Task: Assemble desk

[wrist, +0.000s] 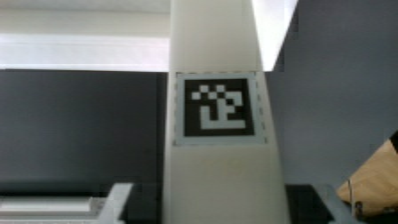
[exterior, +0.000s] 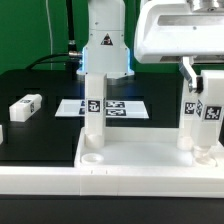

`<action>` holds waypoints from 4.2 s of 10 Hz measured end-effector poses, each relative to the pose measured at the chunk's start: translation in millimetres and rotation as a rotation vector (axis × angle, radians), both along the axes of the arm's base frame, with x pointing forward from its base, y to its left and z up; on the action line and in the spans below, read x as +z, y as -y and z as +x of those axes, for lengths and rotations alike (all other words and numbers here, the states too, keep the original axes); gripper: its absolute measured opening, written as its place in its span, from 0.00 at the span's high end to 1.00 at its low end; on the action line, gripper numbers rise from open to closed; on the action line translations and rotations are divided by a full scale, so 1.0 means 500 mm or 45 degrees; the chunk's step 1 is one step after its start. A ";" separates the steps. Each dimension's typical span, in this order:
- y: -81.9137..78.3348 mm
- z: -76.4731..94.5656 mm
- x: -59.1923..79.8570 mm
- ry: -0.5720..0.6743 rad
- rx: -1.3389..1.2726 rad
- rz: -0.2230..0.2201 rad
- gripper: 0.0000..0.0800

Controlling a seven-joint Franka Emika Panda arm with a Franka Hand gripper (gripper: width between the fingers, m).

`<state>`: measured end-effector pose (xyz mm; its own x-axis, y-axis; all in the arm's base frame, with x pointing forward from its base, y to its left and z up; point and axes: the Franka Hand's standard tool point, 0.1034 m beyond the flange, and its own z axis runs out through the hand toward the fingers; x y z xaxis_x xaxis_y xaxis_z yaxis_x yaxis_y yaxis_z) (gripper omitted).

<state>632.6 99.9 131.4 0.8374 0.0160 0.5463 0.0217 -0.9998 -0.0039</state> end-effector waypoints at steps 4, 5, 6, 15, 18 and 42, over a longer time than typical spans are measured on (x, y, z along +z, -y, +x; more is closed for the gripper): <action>-0.003 0.007 0.004 0.001 0.001 0.003 0.64; -0.003 0.007 0.004 0.001 0.001 0.003 0.64; -0.005 0.007 0.003 0.000 0.004 0.003 0.64; -0.014 0.014 -0.027 -0.006 0.014 -0.011 0.64; -0.015 0.009 -0.032 0.035 0.018 -0.019 0.64; -0.013 0.016 0.006 -0.282 0.048 0.024 0.19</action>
Offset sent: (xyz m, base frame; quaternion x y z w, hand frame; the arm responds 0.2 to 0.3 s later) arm 0.0000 0.0000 0.0000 0.0000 0.0000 0.0000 1.0000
